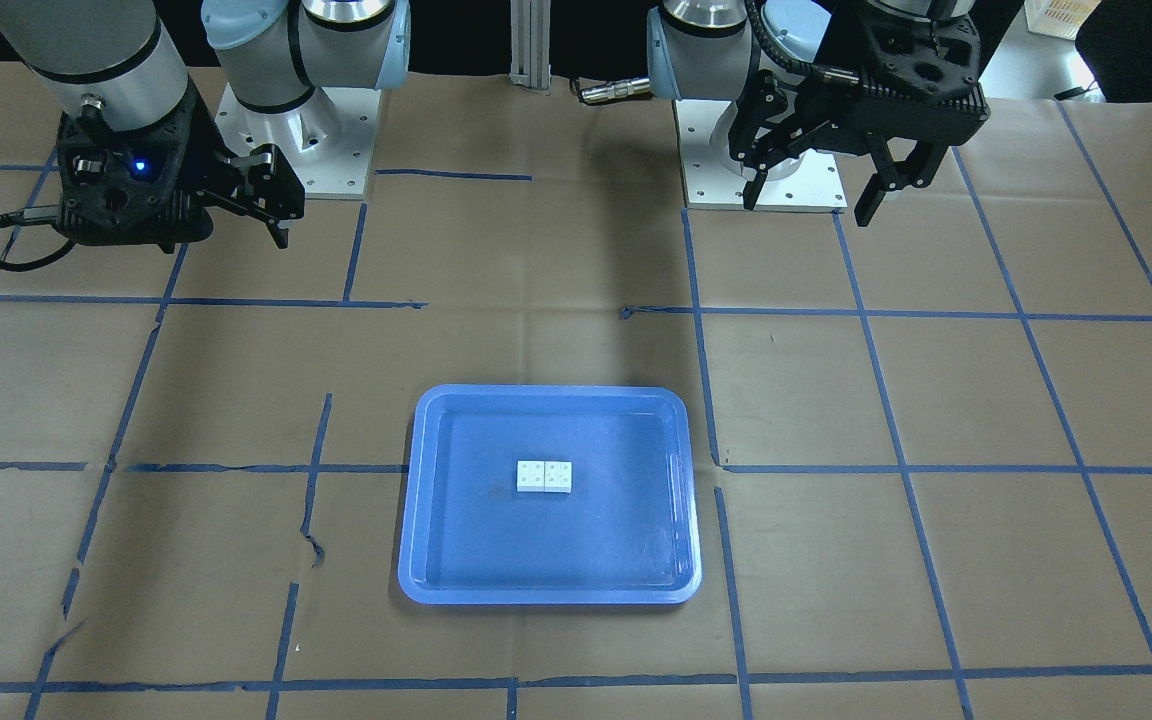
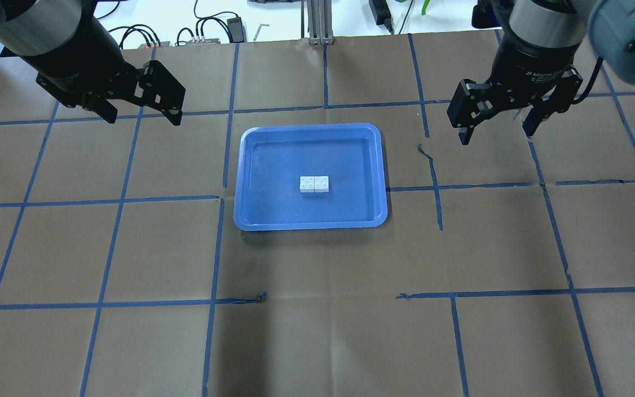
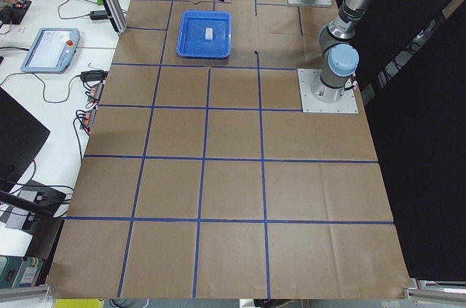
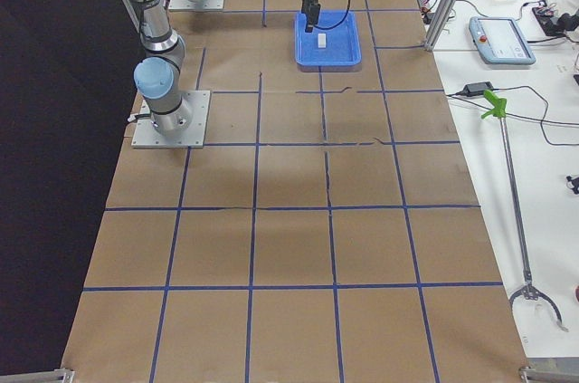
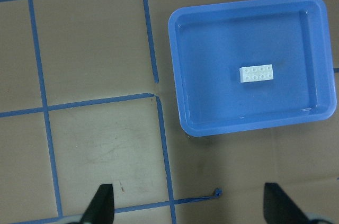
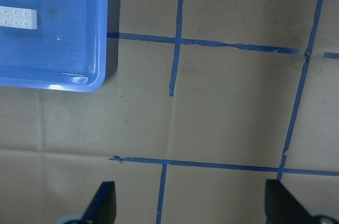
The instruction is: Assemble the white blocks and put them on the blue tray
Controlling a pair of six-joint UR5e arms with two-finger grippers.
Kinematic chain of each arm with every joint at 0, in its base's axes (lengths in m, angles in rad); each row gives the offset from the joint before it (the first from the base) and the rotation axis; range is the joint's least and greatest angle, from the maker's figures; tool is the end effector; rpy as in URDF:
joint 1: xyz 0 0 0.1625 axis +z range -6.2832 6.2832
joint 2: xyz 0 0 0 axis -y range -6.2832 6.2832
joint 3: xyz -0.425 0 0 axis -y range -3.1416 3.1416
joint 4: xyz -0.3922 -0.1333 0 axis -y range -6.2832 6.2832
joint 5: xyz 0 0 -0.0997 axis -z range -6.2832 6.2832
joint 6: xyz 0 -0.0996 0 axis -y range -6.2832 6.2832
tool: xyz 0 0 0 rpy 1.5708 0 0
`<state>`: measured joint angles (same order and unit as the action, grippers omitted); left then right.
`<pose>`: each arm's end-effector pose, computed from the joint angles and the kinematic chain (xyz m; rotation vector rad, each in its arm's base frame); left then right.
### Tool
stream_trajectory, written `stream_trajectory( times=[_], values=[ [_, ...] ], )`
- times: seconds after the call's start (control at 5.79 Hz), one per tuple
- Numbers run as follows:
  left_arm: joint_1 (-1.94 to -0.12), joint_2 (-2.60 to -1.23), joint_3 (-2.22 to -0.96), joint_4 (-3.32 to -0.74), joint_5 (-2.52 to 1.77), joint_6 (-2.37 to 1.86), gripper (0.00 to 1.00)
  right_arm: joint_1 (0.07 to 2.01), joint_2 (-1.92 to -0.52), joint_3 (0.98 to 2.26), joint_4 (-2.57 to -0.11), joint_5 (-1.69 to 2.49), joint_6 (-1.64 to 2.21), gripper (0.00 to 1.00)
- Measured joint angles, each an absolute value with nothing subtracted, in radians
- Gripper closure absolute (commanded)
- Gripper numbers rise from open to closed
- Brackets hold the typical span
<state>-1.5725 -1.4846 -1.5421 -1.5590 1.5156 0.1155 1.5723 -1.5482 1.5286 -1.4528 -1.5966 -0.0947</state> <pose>-0.1396 -0.4643 0.5448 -0.1862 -3.0817 0.2004 0.1315 -0.4910 0.4862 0.1518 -3.1129 -0.1552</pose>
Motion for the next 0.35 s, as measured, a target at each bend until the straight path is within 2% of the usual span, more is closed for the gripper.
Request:
stream_trajectory(
  times=[0.35],
  values=[
    [-1.572, -1.484, -1.543, -1.558, 1.516, 0.116, 0.01, 1.575, -1.55, 1.527, -1.453, -1.591, -0.094, 0.0]
  ],
)
